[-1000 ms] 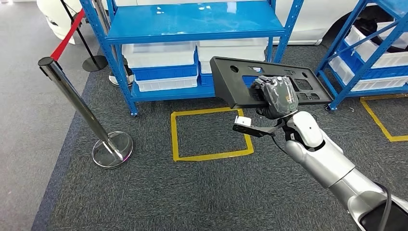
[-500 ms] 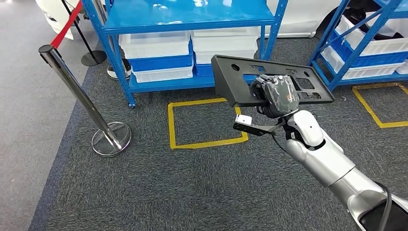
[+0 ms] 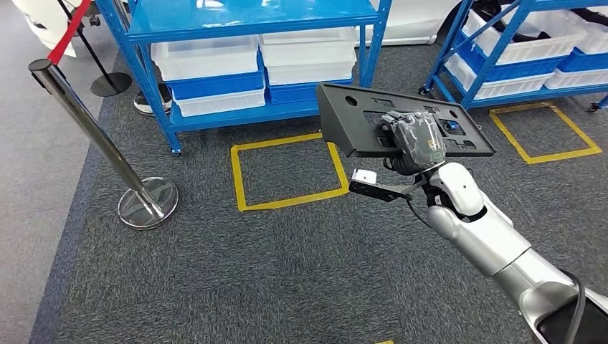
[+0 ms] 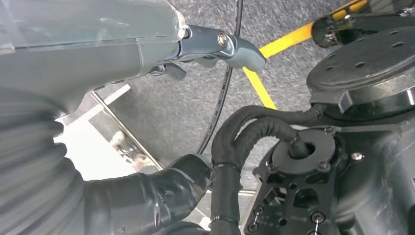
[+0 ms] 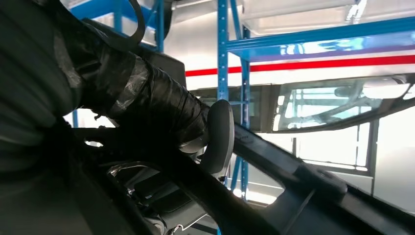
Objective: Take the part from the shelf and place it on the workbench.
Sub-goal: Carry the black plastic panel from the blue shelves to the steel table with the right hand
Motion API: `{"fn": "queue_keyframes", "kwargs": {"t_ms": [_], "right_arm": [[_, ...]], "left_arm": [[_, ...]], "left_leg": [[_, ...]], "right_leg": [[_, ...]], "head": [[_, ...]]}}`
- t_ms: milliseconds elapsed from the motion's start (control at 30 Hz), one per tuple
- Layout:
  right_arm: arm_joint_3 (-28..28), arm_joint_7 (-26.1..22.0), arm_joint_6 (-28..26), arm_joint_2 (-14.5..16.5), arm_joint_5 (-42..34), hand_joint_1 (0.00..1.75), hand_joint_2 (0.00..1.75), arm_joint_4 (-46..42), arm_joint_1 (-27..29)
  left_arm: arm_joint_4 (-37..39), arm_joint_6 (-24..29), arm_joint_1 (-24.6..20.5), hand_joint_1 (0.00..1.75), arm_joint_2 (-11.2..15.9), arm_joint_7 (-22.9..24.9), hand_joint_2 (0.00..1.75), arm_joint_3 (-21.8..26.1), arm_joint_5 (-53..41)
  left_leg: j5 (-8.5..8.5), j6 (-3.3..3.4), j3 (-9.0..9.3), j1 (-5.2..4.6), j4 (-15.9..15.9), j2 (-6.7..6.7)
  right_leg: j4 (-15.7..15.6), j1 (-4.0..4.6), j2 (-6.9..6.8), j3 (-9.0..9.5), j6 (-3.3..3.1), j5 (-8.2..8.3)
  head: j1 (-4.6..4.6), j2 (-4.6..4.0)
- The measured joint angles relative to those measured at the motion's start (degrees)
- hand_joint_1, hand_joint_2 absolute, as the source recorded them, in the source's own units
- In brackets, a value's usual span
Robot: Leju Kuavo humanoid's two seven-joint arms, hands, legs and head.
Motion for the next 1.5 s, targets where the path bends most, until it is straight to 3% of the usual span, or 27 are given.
{"fn": "queue_keyframes", "kwargs": {"t_ms": [100, 167, 233, 333, 367, 433, 467, 533, 600, 667, 700, 767, 800, 833, 900, 967, 1000, 1033, 1100, 1167, 1200, 1267, 1333, 1367, 1400, 1467, 1500], "right_arm": [[0.0, 0.0, 0.3, -0.1, -0.2, 1.75, 1.75, 0.1, -0.4], [0.1, 0.0, 0.6, -0.1, -0.2, 1.75, 1.75, 0.2, -0.4], [0.2, 0.0, 0.8, -0.1, -0.3, 1.75, 1.75, 0.3, -0.5], [0.2, 0.1, 1.0, 0.0, -0.5, 1.75, 1.75, 0.3, -1.0], [0.2, 0.1, 1.1, 0.0, -0.6, 1.75, 1.75, 0.3, -1.3], [0.2, 0.1, 1.3, -0.1, -0.7, 1.75, 1.75, 0.3, -1.6], [0.2, 0.2, 1.4, -0.1, -0.8, 1.75, 1.75, 0.3, -1.6], [0.2, 0.2, 1.6, 0.0, -1.0, 1.75, 1.75, 0.3, -1.8], [0.2, 0.2, 1.7, 0.0, -1.1, 1.75, 1.75, 0.3, -2.0], [0.4, 0.2, 1.8, 0.1, -1.1, 1.75, 1.75, 0.3, -1.9], [0.4, 0.2, 1.8, 0.1, -1.1, 1.75, 1.75, 0.3, -1.9], [0.4, 0.2, 1.8, 0.1, -1.1, 1.75, 1.75, 0.3, -2.0], [0.4, 0.3, 1.8, 0.1, -0.9, 1.75, 1.75, 0.3, -2.1], [0.5, 0.5, 1.7, 0.2, -0.5, 1.75, 1.75, 0.3, -2.3], [0.7, 1.2, 1.4, 0.1, 1.2, 1.75, 1.75, 0.4, -2.7], [0.8, 1.8, 1.1, -0.1, 2.8, 1.75, 1.75, 0.6, -2.9], [0.8, 2.0, 1.0, -0.3, 3.1, 1.75, 1.75, 0.7, -3.0], [0.8, 2.1, 0.9, -0.5, 3.4, 1.75, 1.75, 0.8, -3.2], [0.9, 2.2, 0.7, -0.6, 3.7, 1.75, 1.75, 1.0, -3.7], [1.1, 2.3, 0.7, -0.6, 3.8, 1.75, 1.75, 1.3, -3.8], [1.2, 2.3, 0.7, -0.6, 3.8, 1.75, 1.75, 1.4, -3.8], [1.4, 2.4, 0.7, -0.6, 3.9, 1.75, 1.75, 1.6, -3.8], [1.4, 2.6, 0.7, -0.7, 4.1, 1.75, 1.75, 1.7, -4.0], [1.4, 2.7, 0.6, -0.8, 4.1, 1.75, 1.75, 1.7, -4.2], [1.4, 2.8, 0.6, -1.0, 4.2, 1.75, 1.75, 1.8, -4.3], [1.4, 2.9, 0.6, -1.2, 4.2, 1.75, 1.75, 2.0, -4.4], [1.4, 2.9, 0.6, -1.3, 4.2, 1.75, 1.75, 2.0, -4.5]], "left_arm": [[0.4, -0.3, 0.0, 0.0, 0.0, 0.0, 1.75, 0.0, 0.0], [0.7, -0.5, 0.0, 0.0, 0.0, 0.0, 1.75, 0.0, 0.0], [1.0, -0.7, -0.1, 0.0, 0.0, 0.0, 1.75, 0.0, 0.0], [1.3, -1.0, -0.3, 0.0, -0.1, 0.0, 1.75, 0.0, 0.0], [1.4, -1.0, -0.3, 0.0, -0.1, 0.1, 1.75, 0.0, 0.0], [1.6, -1.2, -0.5, 0.0, -0.1, 0.1, 1.75, 0.0, 0.0], [1.7, -1.2, -0.6, 0.0, -0.1, 0.1, 1.75, 0.0, 0.0], [1.9, -1.3, -0.6, 0.0, 0.0, 0.1, 1.75, 0.0, 0.0], [2.0, -1.3, -0.6, 0.0, 0.0, 0.1, 1.75, 0.0, 0.0], [2.2, -1.3, -0.6, 0.0, 0.0, 0.1, 1.75, 0.0, 0.0], [2.3, -1.3, -0.6, 0.0, 0.0, 0.1, 1.75, 0.0, 0.0], [2.4, -1.4, -0.6, 0.0, 0.0, 0.1, 1.75, 0.0, -0.1], [2.5, -1.4, -0.6, 0.0, 0.0, 0.1, 1.75, 0.0, -0.1], [2.6, -1.5, -0.6, 0.0, 0.0, 0.1, 1.75, 0.0, -0.2], [2.8, -1.7, -0.6, 0.0, 0.0, 0.3, 1.75, 0.0, -0.5], [3.0, -2.0, -0.7, 0.0, 0.0, 0.5, 1.75, 0.0, -0.7], [3.1, -2.1, -0.8, 0.0, 0.0, 0.6, 1.75, 0.0, -0.7], [3.2, -2.1, -0.8, 0.0, 0.0, 0.6, 1.75, 0.0, -0.8], [3.3, -2.2, -0.7, 0.0, -0.1, 0.7, 1.75, 0.0, -0.8], [3.4, -2.2, -0.7, 0.0, -0.3, 0.8, 1.75, 0.0, -0.8], [3.5, -2.2, -0.7, 0.0, -0.3, 0.8, 1.75, 0.0, -0.8], [3.7, -2.2, -0.7, 0.0, -0.4, 0.8, 1.75, 0.0, -0.8], [3.7, -2.2, -0.8, 0.0, -0.5, 0.8, 1.75, 0.0, -0.8], [3.8, -2.2, -0.8, 0.0, -0.5, 0.8, 1.75, 0.0, -0.8], [3.8, -2.3, -0.8, 0.0, -0.5, 0.8, 1.75, 0.0, -0.8], [3.9, -2.4, -0.8, 0.0, -0.5, 0.8, 1.75, 0.0, -0.8], [4.0, -2.3, -0.9, 0.0, -0.5, 0.8, 1.75, 0.0, -0.8]], "left_leg": [[0.8, 1.03, -0.82, -0.32, -0.1, 2.07], [1.09, 1.27, -1.48, -0.62, 0.2, 3.47], [1.18, 1.26, -2.01, -0.83, 0.6, 4.71], [0.98, 0.86, -2.46, -1.26, 1.4, 6.4], [0.96, 0.64, -2.55, -1.39, 1.5, 6.93], [1.01, 0.16, -2.57, -1.52, 1.5, 7.92], [0.8, -0.16, -2.58, -1.47, 1.6, 7.67], [-1.18, -0.91, -3.59, -1.19, 4.1, 5.19], [-4.95, -1.57, -6.46, -0.73, 10.6, 2.55], [-6.97, -2.0, -9.03, -0.37, 16.5, 2.08], [-6.37, -2.15, -9.1, -0.19, 16.8, 2.05], [-2.51, -2.34, -6.33, 0.24, 11.2, 1.26], [-0.91, -2.37, -4.55, 0.48, 7.6, -0.33], [0.1, -2.32, -3.19, 0.68, 4.4, -1.85], [0.26, -2.0, -2.45, 0.72, 2.2, -3.53], [0.66, -1.27, -2.48, 0.63, 1.7, -2.15], [0.95, -0.8, -2.34, 0.65, 1.3, -1.38], [1.25, -0.29, -2.22, 0.68, 0.8, -0.61], [1.55, 0.29, -2.21, 0.46, 0.5, 0.97], [1.56, 0.42, -2.41, 0.16, 0.6, 2.48], [1.52, 0.44, -2.49, 0.07, 0.7, 3.2], [1.35, 0.39, -2.53, -0.07, 0.9, 4.62], [1.07, 0.07, -2.48, -0.34, 1.2, 5.86], [0.97, -0.16, -2.46, -0.48, 1.3, 6.38], [0.89, -0.39, -2.43, -0.61, 1.3, 6.89], [0.7, -0.9, -2.34, -0.65, 1.3, 7.71], [0.26, -1.21, -2.39, -0.56, 1.6, 7.18]], "right_leg": [[8.8, 0.05, -2.72, -3.59, 0.13, -5.8], [14.1, 0.02, -3.22, -5.0, 0.2, -7.96], [11.4, 0.09, -3.74, -2.32, 0.01, -6.34], [1.2, 0.92, -6.74, 3.97, -0.99, -3.79], [-0.2, 1.21, -7.24, 4.6, -1.33, -3.71], [-0.6, 1.28, -6.22, 4.4, -1.84, -3.36], [-0.9, 1.1, -5.71, 4.37, -2.09, -3.09], [-1.5, 0.62, -4.72, 4.29, -2.66, -2.48], [-1.6, 0.49, -3.75, 3.97, -2.95, -2.11], [-1.4, 0.46, -2.58, 3.59, -2.93, -1.91], [-1.3, 0.42, -1.96, 3.46, -2.87, -1.84], [-0.9, 0.27, -0.66, 3.3, -2.68, -1.81], [-0.7, 0.21, -0.04, 3.12, -2.47, -1.78], [-0.5, 0.19, 0.6, 2.79, -2.16, -1.69], [-0.4, 0.01, 1.96, 1.93, -1.18, -1.14], [-0.7, -0.25, 3.05, 1.41, -0.23, -0.59], [-0.3, -0.18, 2.49, 1.08, 0.05, -0.89], [1.1, -0.09, 1.26, 0.35, 0.21, -1.83], [7.4, 0.09, -1.94, -2.54, 0.36, -5.3], [13.8, 0.06, -3.16, -5.28, 0.49, -7.86], [14.7, 0.05, -3.35, -5.42, 0.49, -7.79], [9.8, 0.12, -4.08, -2.26, 0.24, -5.05], [2.2, 0.65, -6.28, 2.05, -0.39, -2.83], [0.0, 0.96, -6.95, 3.18, -0.69, -2.42], [-0.8, 1.23, -7.16, 3.44, -0.91, -2.5], [-1.0, 1.21, -5.83, 3.3, -1.26, -2.13], [-1.2, 1.06, -5.29, 3.33, -1.52, -1.95]], "head": [[0.01, -0.01], [-0.01, -0.01], [-0.01, -0.01], [0.0, -0.01], [0.0, -0.01], [-0.01, 0.0], [-0.02, 0.01], [-0.04, 0.0], [-0.05, 0.0], [-0.04, 0.0], [-0.04, 0.0], [-0.05, -0.01], [-0.04, -0.01], [-0.03, -0.01], [-0.03, 0.0], [-0.04, 0.01], [-0.01, 0.01], [0.0, 0.0], [0.02, -0.01], [0.03, -0.01], [0.02, -0.01], [0.03, -0.01], [0.01, -0.01], [0.01, -0.01], [0.01, -0.01], [0.01, 0.0], [0.0, 0.0]]}}
